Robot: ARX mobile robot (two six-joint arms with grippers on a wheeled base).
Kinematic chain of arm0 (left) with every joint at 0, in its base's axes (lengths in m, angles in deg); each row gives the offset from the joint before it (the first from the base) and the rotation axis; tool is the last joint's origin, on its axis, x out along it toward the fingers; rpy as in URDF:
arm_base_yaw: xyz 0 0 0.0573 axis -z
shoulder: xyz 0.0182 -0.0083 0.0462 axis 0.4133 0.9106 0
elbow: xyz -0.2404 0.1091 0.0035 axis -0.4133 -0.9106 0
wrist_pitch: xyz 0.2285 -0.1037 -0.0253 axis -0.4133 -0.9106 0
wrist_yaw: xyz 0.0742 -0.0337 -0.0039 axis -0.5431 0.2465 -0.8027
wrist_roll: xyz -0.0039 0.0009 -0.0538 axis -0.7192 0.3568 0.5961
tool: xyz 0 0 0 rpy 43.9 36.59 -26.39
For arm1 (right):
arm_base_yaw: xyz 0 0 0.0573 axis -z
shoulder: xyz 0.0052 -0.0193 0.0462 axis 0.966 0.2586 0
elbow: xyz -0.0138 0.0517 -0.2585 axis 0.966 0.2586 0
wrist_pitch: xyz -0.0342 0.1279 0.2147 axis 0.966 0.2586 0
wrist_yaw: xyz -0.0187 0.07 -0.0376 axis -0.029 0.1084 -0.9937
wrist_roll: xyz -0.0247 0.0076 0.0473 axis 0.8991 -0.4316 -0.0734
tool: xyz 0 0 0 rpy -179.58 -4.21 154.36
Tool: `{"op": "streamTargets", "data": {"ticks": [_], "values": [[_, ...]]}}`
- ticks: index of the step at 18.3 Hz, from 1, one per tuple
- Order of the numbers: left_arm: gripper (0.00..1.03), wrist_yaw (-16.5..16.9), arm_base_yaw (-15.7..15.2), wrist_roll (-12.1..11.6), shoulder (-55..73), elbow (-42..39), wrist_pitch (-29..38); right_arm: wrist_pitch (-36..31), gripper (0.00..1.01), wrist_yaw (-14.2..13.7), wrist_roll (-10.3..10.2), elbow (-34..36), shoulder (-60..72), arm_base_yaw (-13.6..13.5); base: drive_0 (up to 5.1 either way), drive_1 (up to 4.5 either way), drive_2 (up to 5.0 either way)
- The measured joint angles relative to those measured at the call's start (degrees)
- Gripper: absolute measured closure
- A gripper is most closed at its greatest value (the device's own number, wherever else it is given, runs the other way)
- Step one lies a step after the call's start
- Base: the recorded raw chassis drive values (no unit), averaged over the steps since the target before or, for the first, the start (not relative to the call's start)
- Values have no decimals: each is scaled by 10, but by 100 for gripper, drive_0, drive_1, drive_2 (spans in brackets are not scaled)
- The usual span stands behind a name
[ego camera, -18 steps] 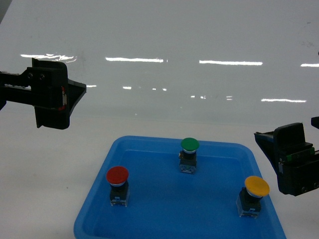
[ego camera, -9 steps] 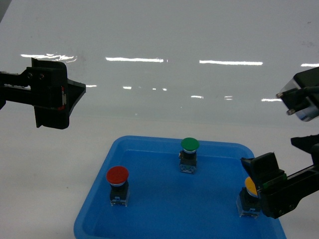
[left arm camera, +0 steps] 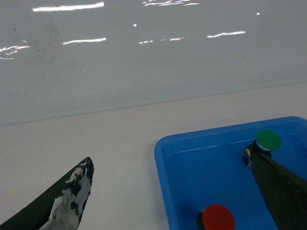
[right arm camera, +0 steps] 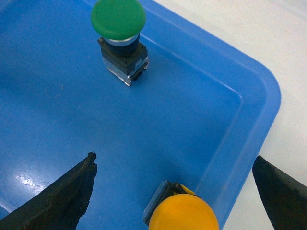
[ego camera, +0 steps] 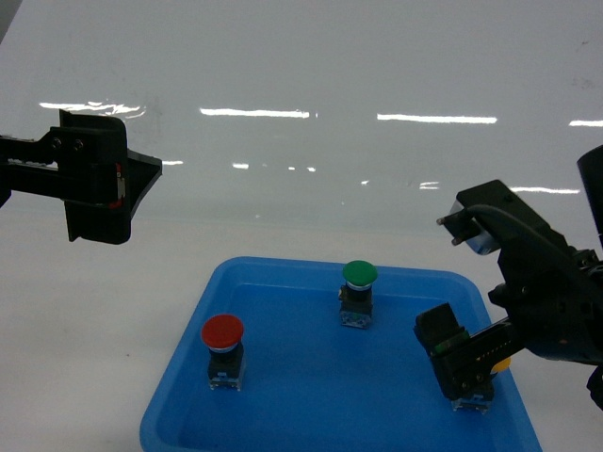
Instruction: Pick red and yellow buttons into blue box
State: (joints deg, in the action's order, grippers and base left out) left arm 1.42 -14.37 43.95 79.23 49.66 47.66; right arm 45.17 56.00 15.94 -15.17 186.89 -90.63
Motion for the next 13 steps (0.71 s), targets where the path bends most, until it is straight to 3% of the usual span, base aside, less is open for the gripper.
{"op": "streamTargets", "data": {"ticks": [9,13], "values": [[5,0,0,0,0,0,0,-10,3,-31,38,-10,87,-1,0,0,0],[5,0,0,0,0,0,0,-27,3,-37,45,-14,95,-1,0,0,0]]}}
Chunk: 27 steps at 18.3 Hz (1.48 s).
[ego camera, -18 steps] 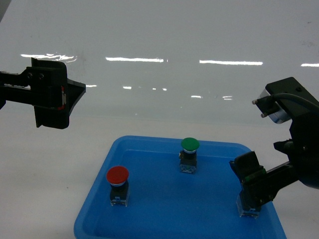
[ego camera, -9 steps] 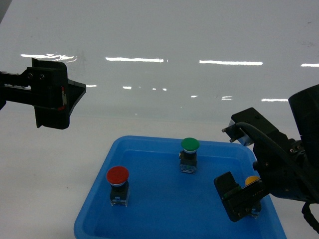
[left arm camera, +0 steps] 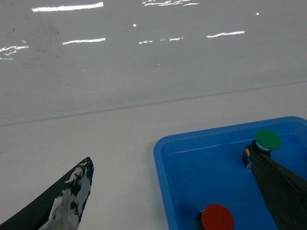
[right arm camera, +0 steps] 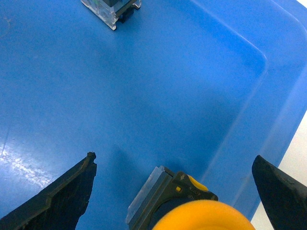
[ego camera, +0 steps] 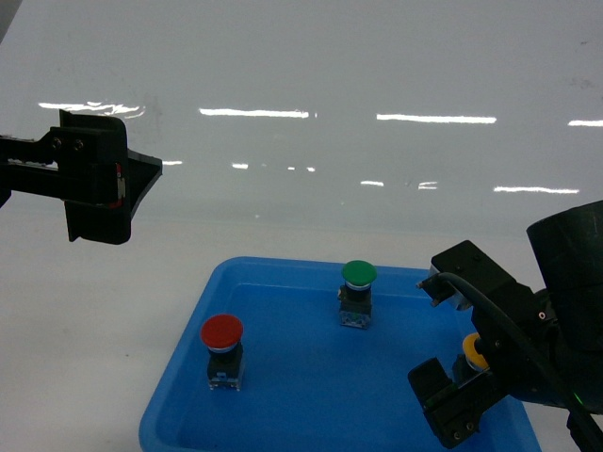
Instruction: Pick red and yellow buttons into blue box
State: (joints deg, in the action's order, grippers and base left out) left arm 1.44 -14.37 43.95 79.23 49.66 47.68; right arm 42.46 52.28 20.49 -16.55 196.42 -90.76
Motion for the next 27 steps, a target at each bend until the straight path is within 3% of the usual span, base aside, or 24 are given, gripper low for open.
{"op": "streamTargets", "data": {"ticks": [2,9,16,21,27], "values": [[5,0,0,0,0,0,0,-5,6,-1,6,0,5,-1,0,0,0],[5,0,0,0,0,0,0,-13,70,-3,14,-5,8,-6,0,0,0],[5,0,0,0,0,0,0,-54,71,-16,14,20,2,-8,0,0,0],[5,0,0,0,0,0,0,-115,71,-15,-2,83,-101,-3,0,0,0],[5,0,0,0,0,0,0,-162,71,-27,-39,204,-344,55,0,0,0]]}}
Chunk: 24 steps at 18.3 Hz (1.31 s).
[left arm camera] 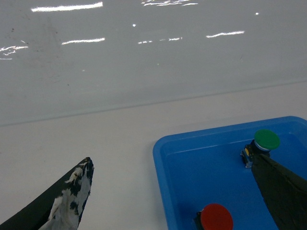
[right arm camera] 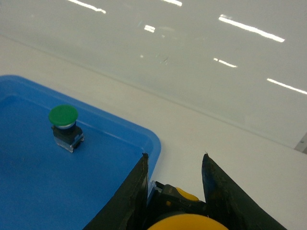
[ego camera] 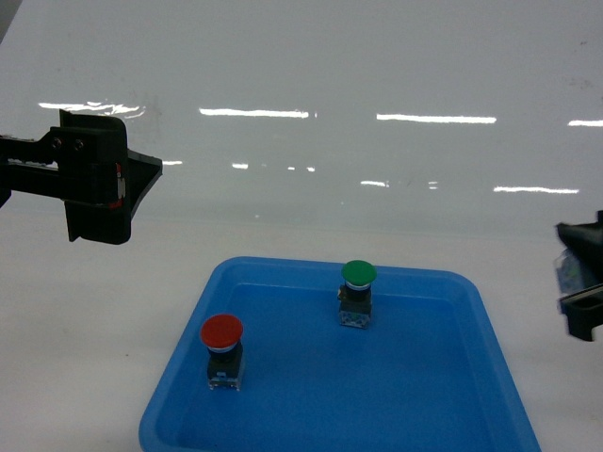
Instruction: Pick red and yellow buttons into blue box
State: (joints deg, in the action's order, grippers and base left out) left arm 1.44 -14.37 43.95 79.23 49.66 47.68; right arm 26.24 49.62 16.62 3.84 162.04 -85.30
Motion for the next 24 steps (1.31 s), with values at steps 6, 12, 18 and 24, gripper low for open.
{"op": "streamTargets", "data": {"ticks": [6,12,18,24], "values": [[5,0,0,0,0,0,0,35,71,-9,-30,68,-164,22,0,0,0],[5,0,0,0,0,0,0,89,71,-51,-63,139,-323,13,0,0,0],[5,0,0,0,0,0,0,92,71,-84,-70,156,-353,18,0,0,0],[5,-5,12,-3,9,9,-16,92,71,-85,-70,158,-353,18,0,0,0]]}}
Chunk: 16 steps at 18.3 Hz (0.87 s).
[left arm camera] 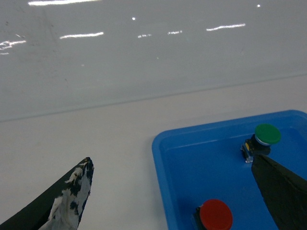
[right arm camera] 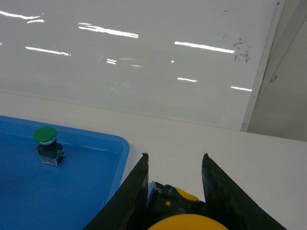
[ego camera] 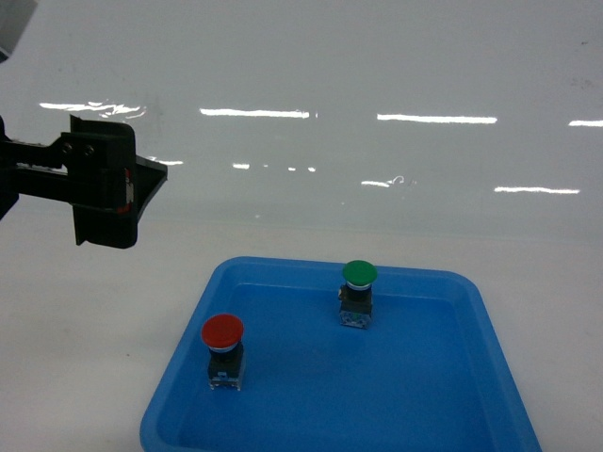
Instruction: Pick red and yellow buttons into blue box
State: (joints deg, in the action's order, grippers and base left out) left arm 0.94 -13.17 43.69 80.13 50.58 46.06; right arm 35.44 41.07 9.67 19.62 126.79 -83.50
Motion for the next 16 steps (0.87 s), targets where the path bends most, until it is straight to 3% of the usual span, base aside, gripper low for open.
{"op": "streamTargets", "data": {"ticks": [5,8,11,16], "values": [[5,1,36,-7,61,61,-51,0,71,0,0,0,0,0,0,0,0],[5,-3,63,-31,131,135,-108,0,71,0,0,0,0,0,0,0,0],[5,-20,78,-47,214,201,-142,0,71,0,0,0,0,0,0,0,0],[5,-67,75,-46,314,257,-189,0,71,0,1,0,0,0,0,0,0]]}}
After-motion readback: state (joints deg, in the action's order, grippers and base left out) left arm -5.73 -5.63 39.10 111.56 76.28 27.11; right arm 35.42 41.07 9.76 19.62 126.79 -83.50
